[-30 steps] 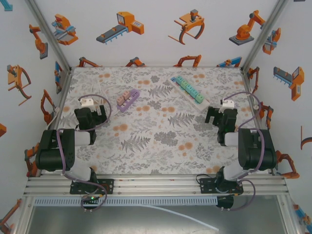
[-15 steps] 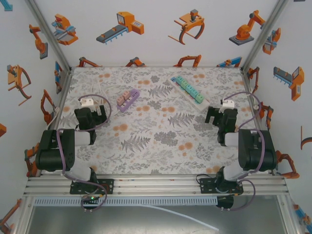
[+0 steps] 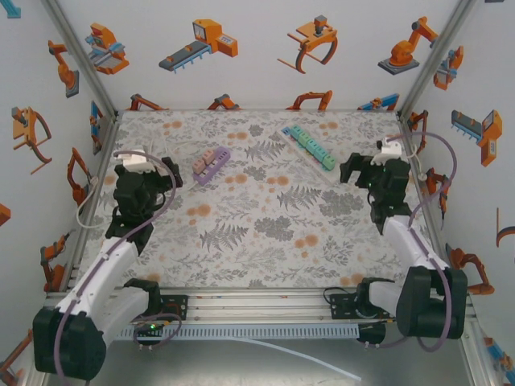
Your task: Pull the plug off the socket
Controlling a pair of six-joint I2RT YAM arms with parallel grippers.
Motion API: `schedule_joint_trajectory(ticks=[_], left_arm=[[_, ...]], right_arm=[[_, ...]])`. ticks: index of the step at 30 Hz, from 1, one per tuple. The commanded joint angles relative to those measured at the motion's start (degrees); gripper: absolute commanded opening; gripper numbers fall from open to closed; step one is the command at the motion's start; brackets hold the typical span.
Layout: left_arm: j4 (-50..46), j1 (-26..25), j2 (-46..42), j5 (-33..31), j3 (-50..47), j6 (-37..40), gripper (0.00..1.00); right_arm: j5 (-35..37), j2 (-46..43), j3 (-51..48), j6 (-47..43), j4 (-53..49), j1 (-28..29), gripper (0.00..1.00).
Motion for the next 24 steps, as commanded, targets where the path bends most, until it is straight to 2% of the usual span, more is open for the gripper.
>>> schedule_joint_trajectory(ticks=[1,6,13,17,21,24], left_arm=[[-11.5,-5.5,-1.61,10.5,4.77,-3.58,0.97],[-16.61,-17.62,-0.16,23.15,10.72,1.39,0.97],[-22.35,-34.57,3.23,27.65,13.66,9.77,0.97],[-26.76,-38.75,4.21,23.6,14.2,11.23,0.97],[-26.86,-39.38,2.86,18.23,12.79,8.71,0.97],[-26.37,-39.38,1.54,17.27,11.97,7.8,0.97]], right_arm=[[-8.62,5.12,6.95,-1.45,-7.18,1.12,0.99],[-9.25,18.99,22.76,-11.91,-17.43,5.77,0.99],[-7.57,43.51,49.89,-15.83,-32.33,9.61,0.99],[-8.57,56.04,64.3,-16.83,-39.97,10.51,0.99],[-9.16,65.15,75.38,-18.75,-46.45,11.66,0.99],[-9.1,69.27,82.65,-20.85,-53.6,12.67,0.99]])
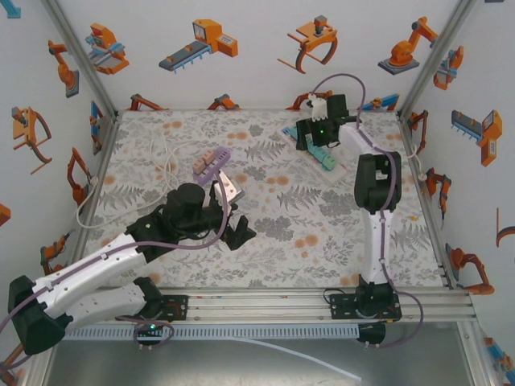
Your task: Pull the plug off the socket
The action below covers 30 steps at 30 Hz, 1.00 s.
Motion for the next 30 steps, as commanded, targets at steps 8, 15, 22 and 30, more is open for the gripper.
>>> schedule_joint_trajectory(ticks=[8,15,22,30], left_arm=[[-1.97,-0.05,-2.8,-12.91,-0.78,-3.9,0.97],[-2.52,0.14,-2.08,-16.44,-1.13,-8.37,0.97],[-1.3,0.56,-4.95,-17.54,-4.0,-9.87,0.97],[-2.92,2.87,-8.19,-23.82,-5.36,-11.91,0.97]], right_arm=[[-1.6,0.03,3.21,-10.39,-15.22,4.41,0.94],[3.92,-6.75,-7.13,-16.85,-12.56,12.01,0.93],[8.62,-15.96,-22.74,-22.56,-7.87,20.97,0.9],[3.8,-27.07,-39.25,-21.93,1.05,28.98,0.85]])
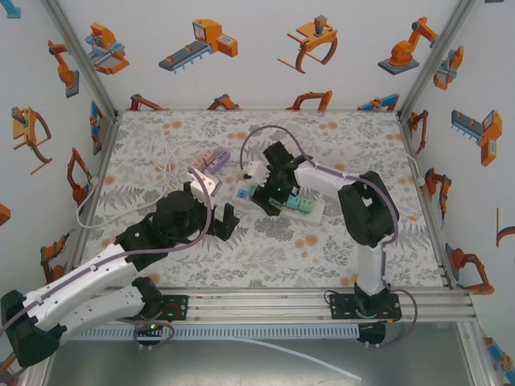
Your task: Pull the plug off the socket
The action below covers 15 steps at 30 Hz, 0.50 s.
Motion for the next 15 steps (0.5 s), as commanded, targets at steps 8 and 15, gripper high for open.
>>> schedule_joint_trajectory(ticks=[8,15], left_arm=[[1.19,3.9,-3.19,-3.61,-4.46,-6.16,0.97],[1.65,4.3,-1.83,-3.08,-4.72,-5.54,0.97]], right_arm=[[-4.57,-9.9,-5.5,-1.14,5.24,4.88,0.88],[-3.51,-20.99,-8.52,-10.06,6.94,4.66,0.96]])
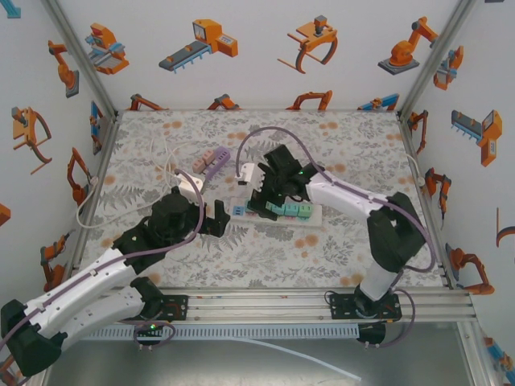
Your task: Pull the plug off the socket
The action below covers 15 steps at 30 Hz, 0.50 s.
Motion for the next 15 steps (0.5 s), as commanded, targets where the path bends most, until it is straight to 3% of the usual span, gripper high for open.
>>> schedule_joint_trajectory(ticks=[1,7,11,15], left_arm=[[2.37,0.39,0.63,0.93,-0.61,0.03,0.97],[9.75,0.39,2.83,18.14,-1.92,7.05,0.97],[8.68,0.22,5.65,22.28,-0.38,9.16,0.97],[10.8,0.04,7.85,24.45,-0.59,9.84,0.97]], right_arm=[[-1.13,-6.81,-2.76,-6.72,2.48,-0.35,0.97],[-2.75,-17.79,-15.25,-17.42,7.8,-4.1,0.99],[-3.6,-22.82,-21.74,-23.2,5.1,-8.63,0.99],[-4.93,-23.83,-22.56,-23.26,2.72,-12.22,0.98]])
